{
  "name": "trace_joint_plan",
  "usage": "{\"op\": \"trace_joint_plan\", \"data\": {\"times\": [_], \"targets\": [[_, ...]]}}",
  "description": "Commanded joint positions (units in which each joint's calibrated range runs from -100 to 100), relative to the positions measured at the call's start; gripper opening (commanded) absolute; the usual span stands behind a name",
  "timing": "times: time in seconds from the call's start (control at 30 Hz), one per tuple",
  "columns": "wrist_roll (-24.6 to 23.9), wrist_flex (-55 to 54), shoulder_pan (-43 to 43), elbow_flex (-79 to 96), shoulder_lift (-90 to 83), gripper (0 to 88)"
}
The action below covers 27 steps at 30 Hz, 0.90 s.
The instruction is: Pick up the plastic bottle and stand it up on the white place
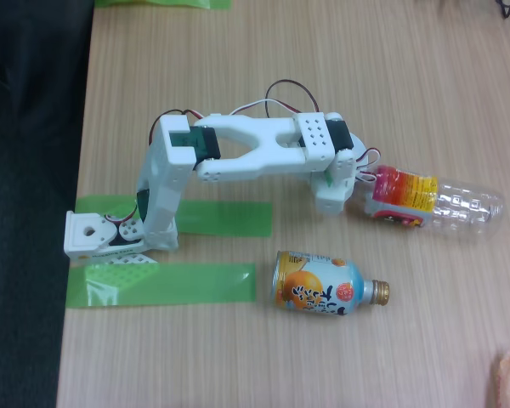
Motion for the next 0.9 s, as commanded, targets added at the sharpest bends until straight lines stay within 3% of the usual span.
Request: {"op": "trace_joint_plan", "data": {"times": [0.0,0.87], "targets": [[-0.10,0.00,0.37,-2.35,-0.92,29.9],[-0.10,0.08,0.37,-2.80,-1.09,29.9]]}}
